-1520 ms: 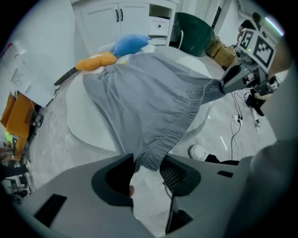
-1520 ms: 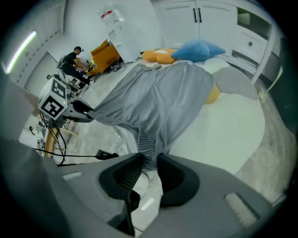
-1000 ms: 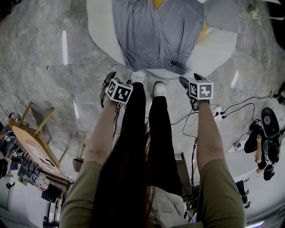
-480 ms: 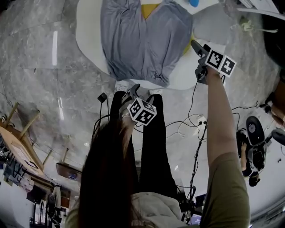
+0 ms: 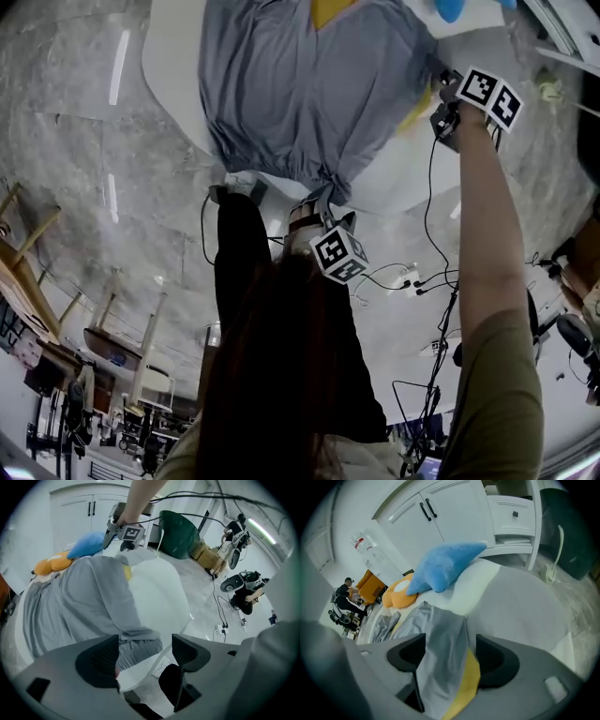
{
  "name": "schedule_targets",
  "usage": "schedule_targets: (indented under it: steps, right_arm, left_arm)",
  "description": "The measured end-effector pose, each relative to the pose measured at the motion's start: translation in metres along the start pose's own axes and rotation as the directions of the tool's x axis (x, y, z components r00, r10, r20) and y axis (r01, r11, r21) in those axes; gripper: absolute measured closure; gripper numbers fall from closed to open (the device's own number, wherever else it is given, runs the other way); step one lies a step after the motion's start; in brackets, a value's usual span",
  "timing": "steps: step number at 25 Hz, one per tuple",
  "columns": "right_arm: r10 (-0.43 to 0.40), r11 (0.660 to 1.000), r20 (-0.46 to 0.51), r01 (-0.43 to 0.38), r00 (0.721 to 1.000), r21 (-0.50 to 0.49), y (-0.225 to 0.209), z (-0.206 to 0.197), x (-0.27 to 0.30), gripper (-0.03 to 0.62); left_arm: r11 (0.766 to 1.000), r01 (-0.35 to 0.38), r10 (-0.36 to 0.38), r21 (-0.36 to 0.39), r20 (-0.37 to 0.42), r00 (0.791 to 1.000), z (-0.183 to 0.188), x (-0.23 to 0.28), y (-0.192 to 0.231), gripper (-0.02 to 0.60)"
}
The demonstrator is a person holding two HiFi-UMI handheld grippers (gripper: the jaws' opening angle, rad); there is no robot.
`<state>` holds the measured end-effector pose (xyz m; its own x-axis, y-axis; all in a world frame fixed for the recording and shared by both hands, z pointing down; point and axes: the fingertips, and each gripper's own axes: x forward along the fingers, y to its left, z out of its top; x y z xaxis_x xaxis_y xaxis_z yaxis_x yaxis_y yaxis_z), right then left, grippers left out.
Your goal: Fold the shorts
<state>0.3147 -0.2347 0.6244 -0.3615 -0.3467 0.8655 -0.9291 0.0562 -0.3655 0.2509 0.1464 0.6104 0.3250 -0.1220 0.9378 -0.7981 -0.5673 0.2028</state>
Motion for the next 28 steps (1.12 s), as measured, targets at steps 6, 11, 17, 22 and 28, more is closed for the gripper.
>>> schedule_targets:
  steps: [6, 11, 17, 22, 28]
  right_arm:
    - [-0.038, 0.999, -0.083, 0.04, 0.996, 0.022, -0.017, -0.002, 0.032, 0.258]
    - [-0.032, 0.999, -0.109, 0.035, 0.994, 0.027, -0.018, -0.013, 0.038, 0.293]
    - [0.065, 0.99, -0.116, -0.05, 0.991, 0.131, -0.022, -0.013, 0.024, 0.59]
    - [0.152, 0.97, -0.049, -0.14, 0.987, 0.198, -0.008, 0.004, 0.001, 0.591]
    - [0.148, 0.977, -0.057, -0.137, 0.987, 0.165, 0.001, 0.009, -0.011, 0.591]
  left_arm:
    - [0.999, 0.017, -0.015, 0.039, -0.071, 0.997, -0.015, 0.03, -0.014, 0.242]
    - [0.991, 0.02, -0.005, 0.132, -0.113, 0.994, -0.028, 0.043, -0.011, 0.242]
    - [0.979, 0.005, 0.017, 0.202, -0.109, 0.994, -0.031, 0.037, -0.001, 0.42]
    - [0.994, -0.014, 0.019, 0.112, -0.043, 0.999, -0.021, 0.012, 0.004, 0.551]
    - [1.0, -0.015, 0.015, 0.011, 0.028, 1.0, -0.015, -0.017, 0.009, 0.554]
